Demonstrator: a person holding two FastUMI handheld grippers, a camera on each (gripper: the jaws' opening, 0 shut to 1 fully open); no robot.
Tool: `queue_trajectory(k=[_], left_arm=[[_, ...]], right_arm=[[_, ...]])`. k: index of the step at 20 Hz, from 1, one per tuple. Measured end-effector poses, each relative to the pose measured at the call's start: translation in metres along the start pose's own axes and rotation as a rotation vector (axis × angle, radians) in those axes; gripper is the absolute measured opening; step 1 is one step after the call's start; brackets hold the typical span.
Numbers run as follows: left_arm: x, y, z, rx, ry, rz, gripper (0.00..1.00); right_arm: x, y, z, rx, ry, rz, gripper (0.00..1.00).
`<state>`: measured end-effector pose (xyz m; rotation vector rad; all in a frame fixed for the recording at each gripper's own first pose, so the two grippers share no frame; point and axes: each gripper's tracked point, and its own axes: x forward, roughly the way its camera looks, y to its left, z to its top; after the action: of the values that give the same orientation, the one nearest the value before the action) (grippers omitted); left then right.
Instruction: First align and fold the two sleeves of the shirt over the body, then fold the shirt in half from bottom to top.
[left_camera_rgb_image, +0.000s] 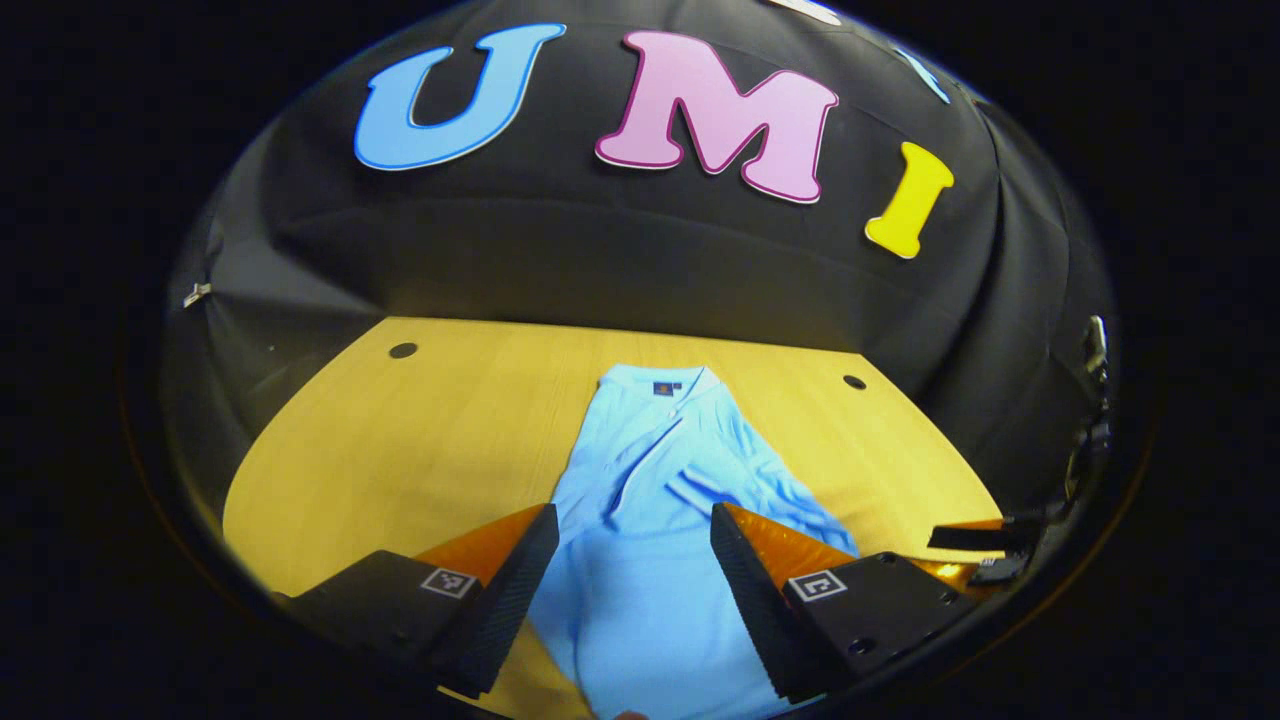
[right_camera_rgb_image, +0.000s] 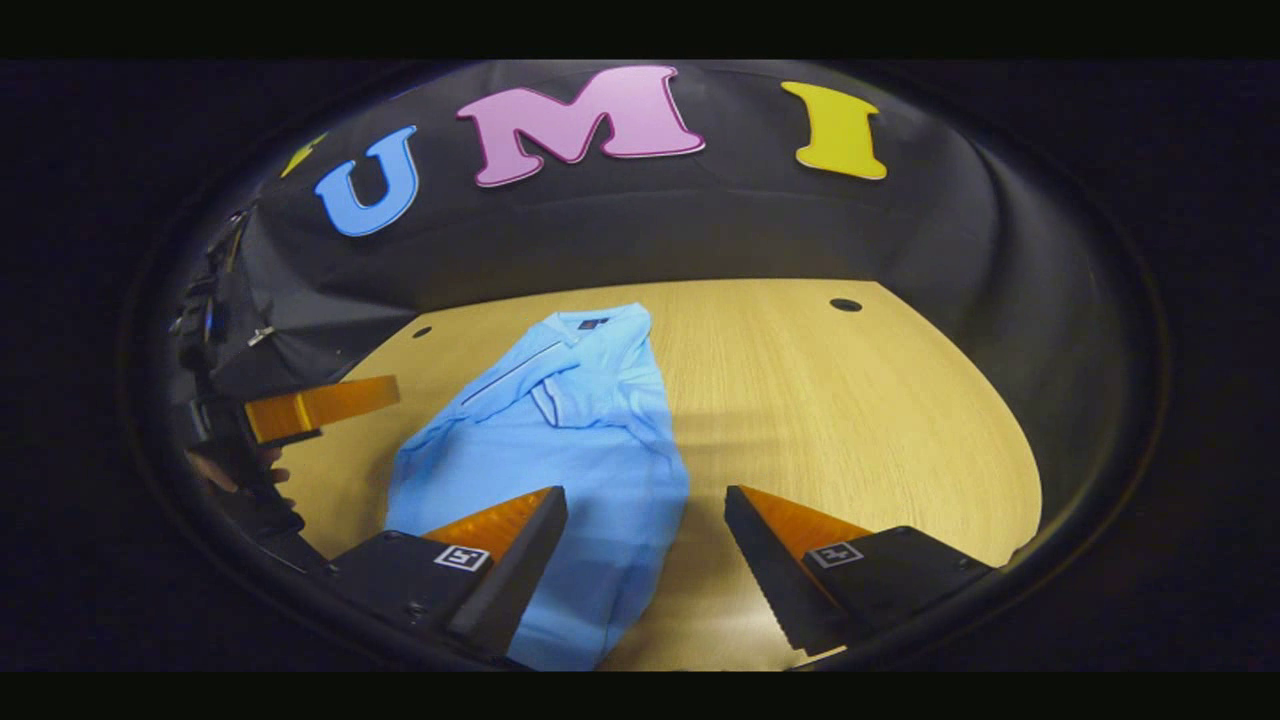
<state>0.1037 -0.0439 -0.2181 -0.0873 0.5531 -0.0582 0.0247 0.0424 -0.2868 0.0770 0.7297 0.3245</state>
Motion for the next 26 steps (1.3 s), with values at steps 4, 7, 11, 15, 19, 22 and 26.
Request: queue_trajectory(k=[4,7,11,15,19,22,26], left_arm=[[-0.055,0.007,-0.057,0.007,0.098,-0.001,0.97],[-0.078,0.004,-0.108,0.028,0.189,-0.025,0.98],[-0.087,-0.009,-0.161,0.056,0.295,-0.054,0.98],[-0.089,-0.007,-0.183,0.056,0.351,-0.043,0.98],[-0.087,-0.004,-0.2,0.066,0.395,-0.011,0.97],[-0.086,-0.003,-0.21,0.11,0.412,0.013,0.98],[-0.084,-0.017,-0.211,0.121,0.416,-0.014,0.78]], right_arm=[[-0.022,0.012,-0.029,-0.006,0.058,-0.008,0.99],[-0.034,0.02,-0.063,0.041,0.137,-0.014,0.99],[-0.044,0.03,-0.105,0.089,0.244,-0.02,0.99],[-0.046,0.036,-0.134,0.097,0.294,-0.027,0.99],[-0.044,0.036,-0.145,0.086,0.298,-0.046,0.99],[-0.043,0.032,-0.15,0.044,0.305,-0.069,0.95],[-0.04,0.019,-0.149,0.004,0.3,-0.118,0.55]])
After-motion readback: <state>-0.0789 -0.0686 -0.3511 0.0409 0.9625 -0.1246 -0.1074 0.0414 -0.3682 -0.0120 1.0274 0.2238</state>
